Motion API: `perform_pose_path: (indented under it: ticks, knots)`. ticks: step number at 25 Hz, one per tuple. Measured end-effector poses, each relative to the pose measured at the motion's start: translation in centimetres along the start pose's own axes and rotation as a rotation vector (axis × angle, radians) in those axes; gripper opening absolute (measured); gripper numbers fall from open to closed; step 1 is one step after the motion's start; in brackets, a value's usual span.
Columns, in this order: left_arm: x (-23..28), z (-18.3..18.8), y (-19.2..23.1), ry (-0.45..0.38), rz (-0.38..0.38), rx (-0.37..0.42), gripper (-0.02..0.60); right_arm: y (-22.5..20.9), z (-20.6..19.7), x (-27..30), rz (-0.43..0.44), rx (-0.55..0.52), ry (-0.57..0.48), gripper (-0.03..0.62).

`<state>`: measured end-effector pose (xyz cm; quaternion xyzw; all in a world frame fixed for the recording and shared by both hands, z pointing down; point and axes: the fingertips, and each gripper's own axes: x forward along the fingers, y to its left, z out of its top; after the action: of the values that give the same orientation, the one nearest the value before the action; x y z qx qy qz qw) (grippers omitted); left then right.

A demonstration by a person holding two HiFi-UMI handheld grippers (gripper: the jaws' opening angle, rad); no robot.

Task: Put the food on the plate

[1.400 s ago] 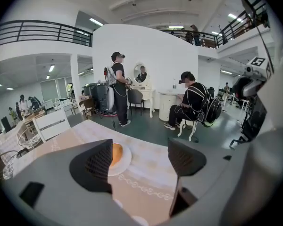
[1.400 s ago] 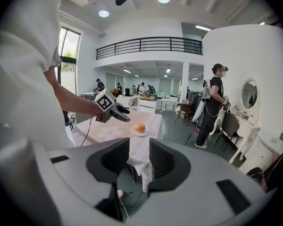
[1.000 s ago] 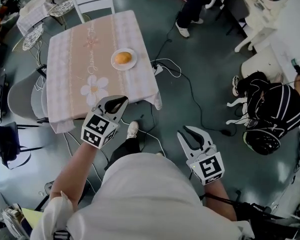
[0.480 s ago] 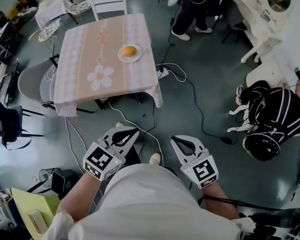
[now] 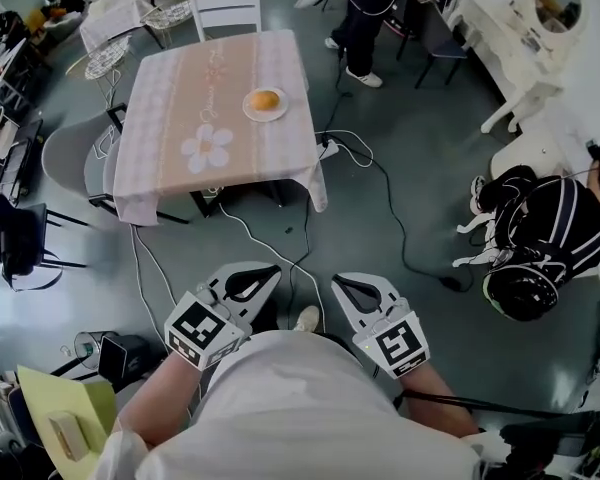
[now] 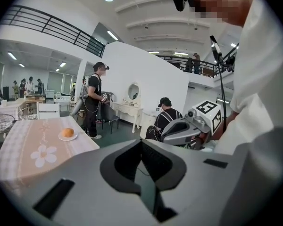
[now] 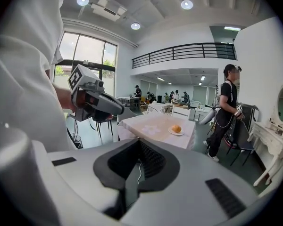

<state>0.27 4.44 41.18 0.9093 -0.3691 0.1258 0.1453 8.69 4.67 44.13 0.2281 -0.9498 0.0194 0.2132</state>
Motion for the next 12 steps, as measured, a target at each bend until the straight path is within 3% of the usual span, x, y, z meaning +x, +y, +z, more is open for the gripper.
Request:
perform_pose_path:
  ticks: [12]
  knots:
    - [-0.2, -2.0, -1.3, 0.043, -0.013, 0.015, 0.009, 1.9, -1.1, -0.5, 0.021, -0.005, 0.026, 0.012]
